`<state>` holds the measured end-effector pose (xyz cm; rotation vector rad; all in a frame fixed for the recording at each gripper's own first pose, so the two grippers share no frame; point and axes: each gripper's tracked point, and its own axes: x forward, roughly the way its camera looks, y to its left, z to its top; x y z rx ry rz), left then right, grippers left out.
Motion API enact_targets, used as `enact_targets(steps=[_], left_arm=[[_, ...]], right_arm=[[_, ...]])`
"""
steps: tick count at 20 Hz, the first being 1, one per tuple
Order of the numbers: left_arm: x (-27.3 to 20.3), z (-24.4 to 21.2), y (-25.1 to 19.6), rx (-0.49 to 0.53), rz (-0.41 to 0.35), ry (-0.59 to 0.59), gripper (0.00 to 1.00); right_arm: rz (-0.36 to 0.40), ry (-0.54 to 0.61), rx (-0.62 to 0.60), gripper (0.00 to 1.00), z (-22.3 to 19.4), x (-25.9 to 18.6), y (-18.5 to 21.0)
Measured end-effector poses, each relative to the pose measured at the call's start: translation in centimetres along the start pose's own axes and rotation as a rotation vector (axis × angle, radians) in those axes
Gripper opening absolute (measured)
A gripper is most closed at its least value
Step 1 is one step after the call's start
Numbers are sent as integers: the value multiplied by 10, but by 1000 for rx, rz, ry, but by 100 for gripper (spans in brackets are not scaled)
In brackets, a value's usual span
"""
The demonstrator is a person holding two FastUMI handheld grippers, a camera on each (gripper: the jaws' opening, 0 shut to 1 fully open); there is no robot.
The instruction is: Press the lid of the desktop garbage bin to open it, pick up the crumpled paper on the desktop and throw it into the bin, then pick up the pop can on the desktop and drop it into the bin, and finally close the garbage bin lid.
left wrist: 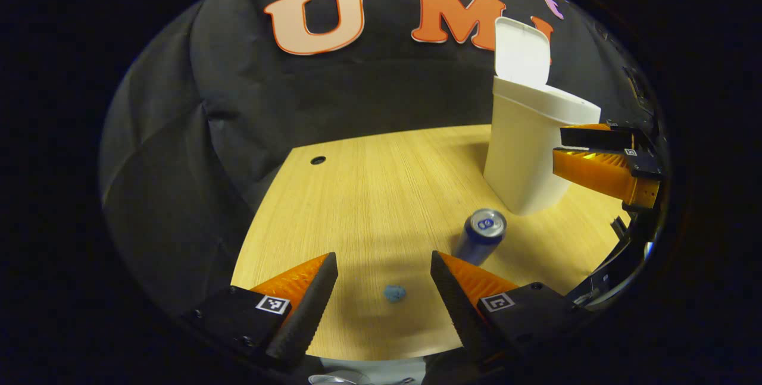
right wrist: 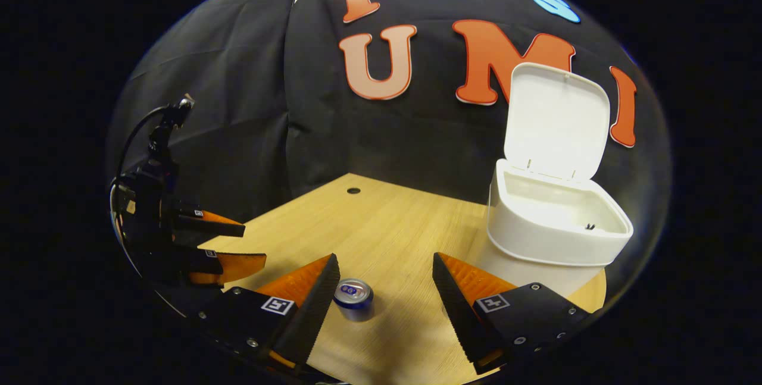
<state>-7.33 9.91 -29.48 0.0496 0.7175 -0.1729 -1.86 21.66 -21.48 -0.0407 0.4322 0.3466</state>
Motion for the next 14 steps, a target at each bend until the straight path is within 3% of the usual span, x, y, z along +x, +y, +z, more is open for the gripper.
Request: enact_targets(steps=[4,5,7,14], left_arm=[[18,-30,-3,13,-85,81,100],[23,-36,-3,11,-96,104,96],[29,-44,-3,16,-114,133,100],[53,-55,-8,41,-100,233,100]], right_arm=[[49,72,-19,95,-33,9,23],[52,97,-32,95,-44,13,26],[58,147,-48,95,-63,18,30],[70,226,-36,95,-97,38,30]])
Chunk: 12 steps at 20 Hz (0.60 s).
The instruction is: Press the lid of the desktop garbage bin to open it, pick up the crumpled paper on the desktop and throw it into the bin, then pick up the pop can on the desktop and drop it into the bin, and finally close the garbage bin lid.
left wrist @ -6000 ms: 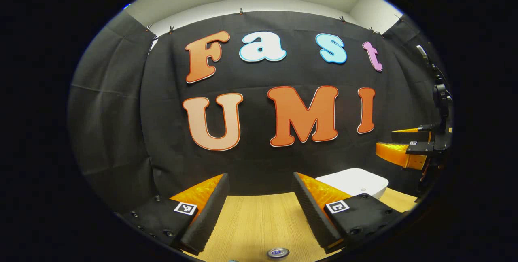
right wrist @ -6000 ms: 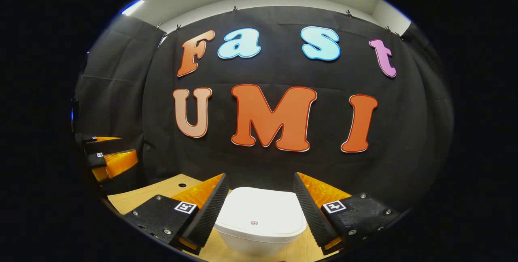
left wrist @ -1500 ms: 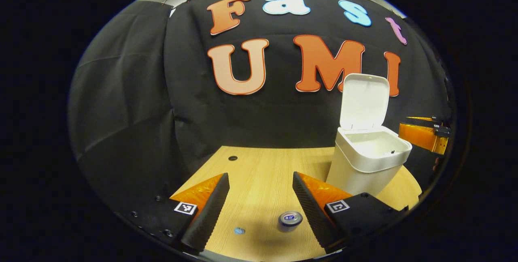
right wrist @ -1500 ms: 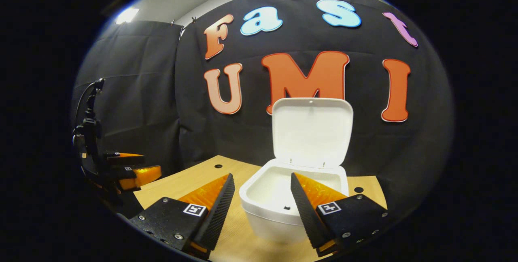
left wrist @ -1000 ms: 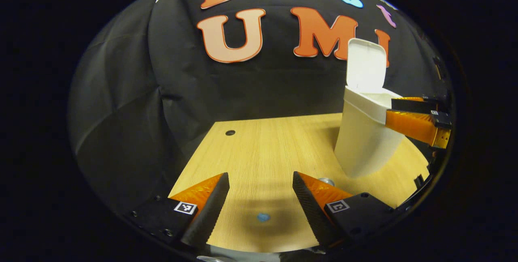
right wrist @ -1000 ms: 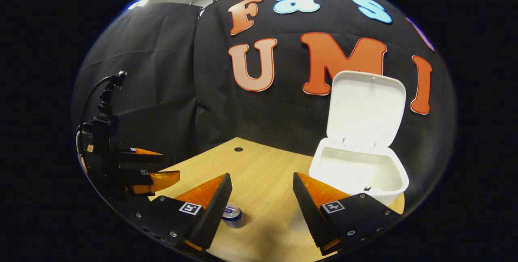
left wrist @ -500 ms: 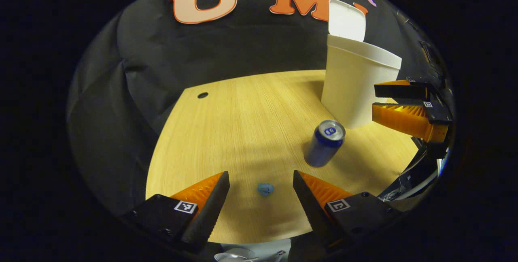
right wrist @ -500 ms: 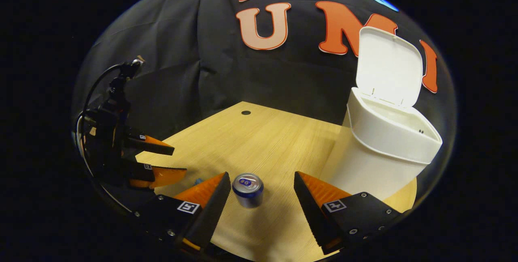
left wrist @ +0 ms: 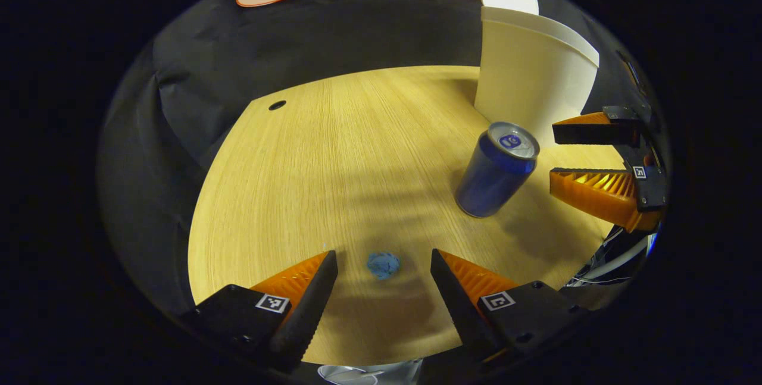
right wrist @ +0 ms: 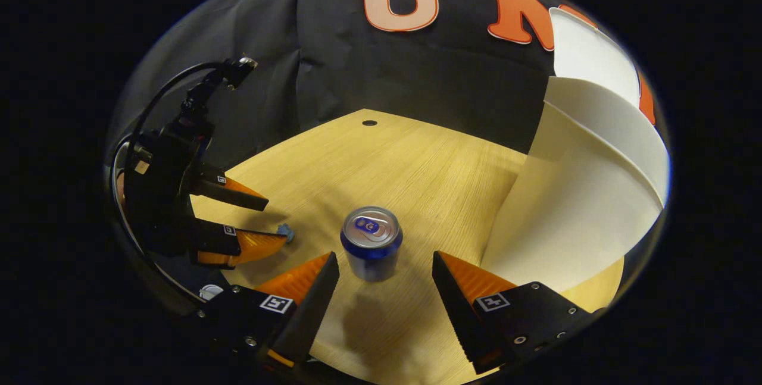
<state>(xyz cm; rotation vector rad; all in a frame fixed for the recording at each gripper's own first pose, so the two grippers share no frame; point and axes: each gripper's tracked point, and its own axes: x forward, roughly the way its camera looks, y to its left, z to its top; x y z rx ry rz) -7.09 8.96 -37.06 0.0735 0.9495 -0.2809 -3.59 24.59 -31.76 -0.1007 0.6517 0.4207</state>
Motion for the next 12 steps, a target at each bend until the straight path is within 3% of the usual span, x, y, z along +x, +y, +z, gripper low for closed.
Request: enact_targets(steps=[3,9,12], left_arm=[[8,-5,1,5,8,33,96],[25,-29,10,-10,13,113,100],[27,-28,7,-38,-3,106,96]], right_arm=[[19,29,21,95,-3,5,2],[43,50,25,96,6,18,-1],[53,48,24,96,9,31,-2]])
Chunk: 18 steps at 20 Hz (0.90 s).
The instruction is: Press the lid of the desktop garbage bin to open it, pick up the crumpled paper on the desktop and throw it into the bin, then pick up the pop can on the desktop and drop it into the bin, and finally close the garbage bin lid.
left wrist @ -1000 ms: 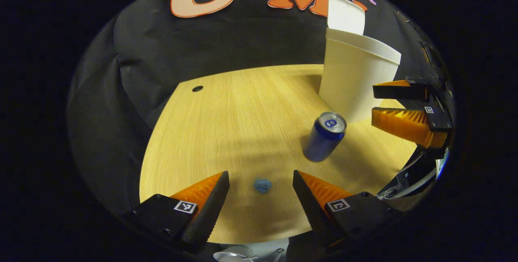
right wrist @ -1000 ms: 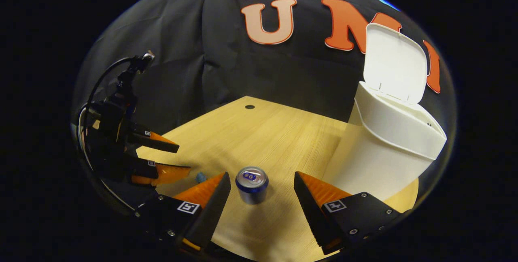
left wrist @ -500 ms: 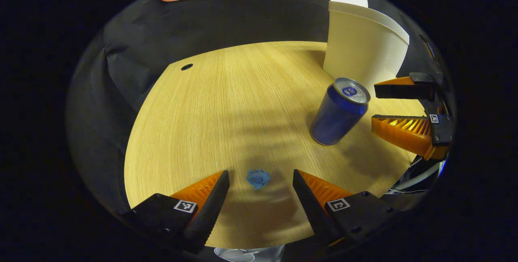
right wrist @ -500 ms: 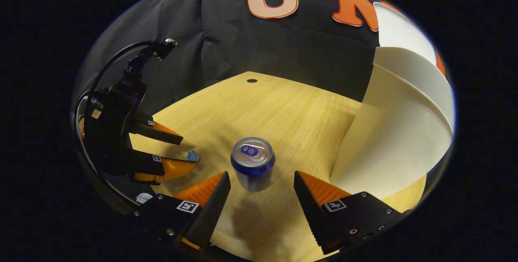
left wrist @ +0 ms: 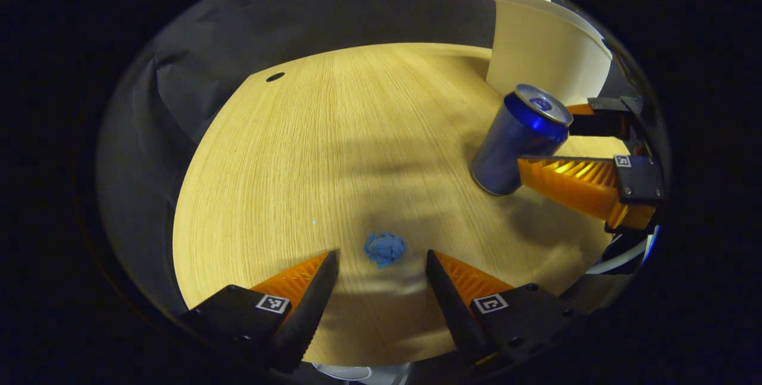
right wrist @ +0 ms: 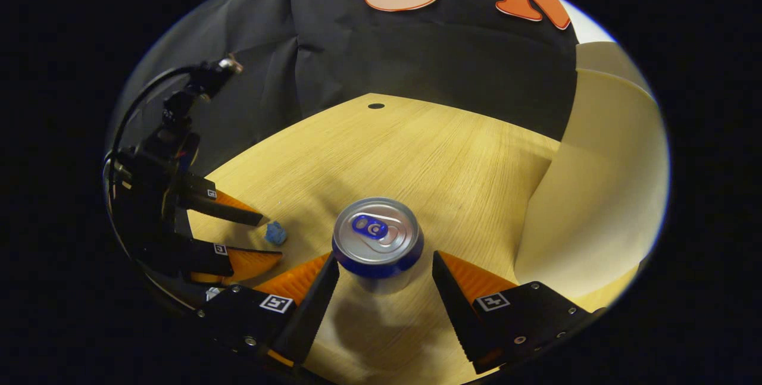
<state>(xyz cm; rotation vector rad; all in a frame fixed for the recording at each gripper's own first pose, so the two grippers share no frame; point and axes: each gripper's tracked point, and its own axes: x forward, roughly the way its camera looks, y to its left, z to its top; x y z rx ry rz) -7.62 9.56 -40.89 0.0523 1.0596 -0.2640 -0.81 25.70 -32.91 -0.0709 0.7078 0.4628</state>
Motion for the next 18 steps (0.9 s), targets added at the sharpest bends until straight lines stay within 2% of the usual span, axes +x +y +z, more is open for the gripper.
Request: enact_targets(steps=[3,4,5,8,11,18], left_arm=[[4,16,4,-26,-1,-20,92],[6,22,6,-22,-1,-19,84],[5,30,8,-21,0,-22,80],[7,30,17,-60,30,-18,49],[10,33,16,-67,34,-29,17],[21,43,32,-112,30,-27,19]], right_arm=[[-3,11,2,96,-2,12,0],[-1,14,7,96,-3,14,2],[-1,17,11,95,-3,18,2],[1,33,13,94,-7,22,5],[-2,40,15,81,-8,22,6],[-44,36,11,80,-5,21,3]])
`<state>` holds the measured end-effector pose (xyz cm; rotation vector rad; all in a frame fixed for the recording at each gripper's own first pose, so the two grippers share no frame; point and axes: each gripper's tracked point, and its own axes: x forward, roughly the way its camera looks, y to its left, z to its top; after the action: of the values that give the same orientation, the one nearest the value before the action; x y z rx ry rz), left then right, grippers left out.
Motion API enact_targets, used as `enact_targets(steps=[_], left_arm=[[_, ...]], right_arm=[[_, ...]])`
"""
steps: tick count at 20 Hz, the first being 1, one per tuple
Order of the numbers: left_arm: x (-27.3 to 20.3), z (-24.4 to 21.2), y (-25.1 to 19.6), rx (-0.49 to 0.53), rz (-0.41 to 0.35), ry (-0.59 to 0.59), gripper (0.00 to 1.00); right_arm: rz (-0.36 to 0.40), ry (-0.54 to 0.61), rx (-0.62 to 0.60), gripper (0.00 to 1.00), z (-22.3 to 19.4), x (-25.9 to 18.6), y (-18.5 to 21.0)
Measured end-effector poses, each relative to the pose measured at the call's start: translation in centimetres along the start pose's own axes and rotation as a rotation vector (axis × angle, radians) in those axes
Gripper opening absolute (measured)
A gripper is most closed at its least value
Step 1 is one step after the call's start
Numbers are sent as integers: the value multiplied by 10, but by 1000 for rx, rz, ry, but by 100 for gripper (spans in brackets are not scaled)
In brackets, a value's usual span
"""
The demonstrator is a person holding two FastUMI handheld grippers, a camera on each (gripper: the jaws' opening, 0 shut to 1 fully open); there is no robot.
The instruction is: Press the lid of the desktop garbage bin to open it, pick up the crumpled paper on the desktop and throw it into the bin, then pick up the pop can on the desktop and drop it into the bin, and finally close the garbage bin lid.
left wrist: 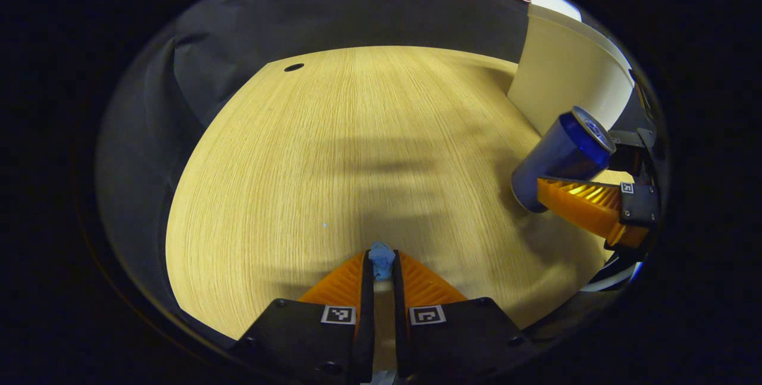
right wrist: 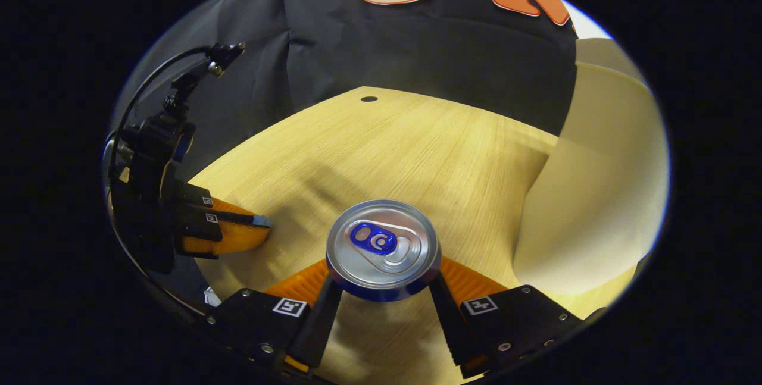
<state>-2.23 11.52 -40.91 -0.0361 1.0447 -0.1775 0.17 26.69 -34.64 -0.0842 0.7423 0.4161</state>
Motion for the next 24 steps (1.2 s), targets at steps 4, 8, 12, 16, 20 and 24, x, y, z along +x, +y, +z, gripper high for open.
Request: enact_targets(steps=[4,8,12,16,20,24], left_arm=[[-4,38,12,4,12,-49,19],[-12,101,26,5,32,-112,20],[-31,186,33,11,42,-192,19],[-57,283,34,6,42,-274,19],[-88,389,30,17,38,-352,19],[-120,500,27,34,28,-421,19]], right_arm=[[-23,-18,-8,80,2,-1,-1],[-31,-45,-25,80,1,0,-3],[-36,-62,-40,80,2,0,-3],[-50,-91,-53,80,7,-2,-4],[-71,-113,-58,80,7,-1,-5],[-91,-137,-41,80,9,-1,-6]])
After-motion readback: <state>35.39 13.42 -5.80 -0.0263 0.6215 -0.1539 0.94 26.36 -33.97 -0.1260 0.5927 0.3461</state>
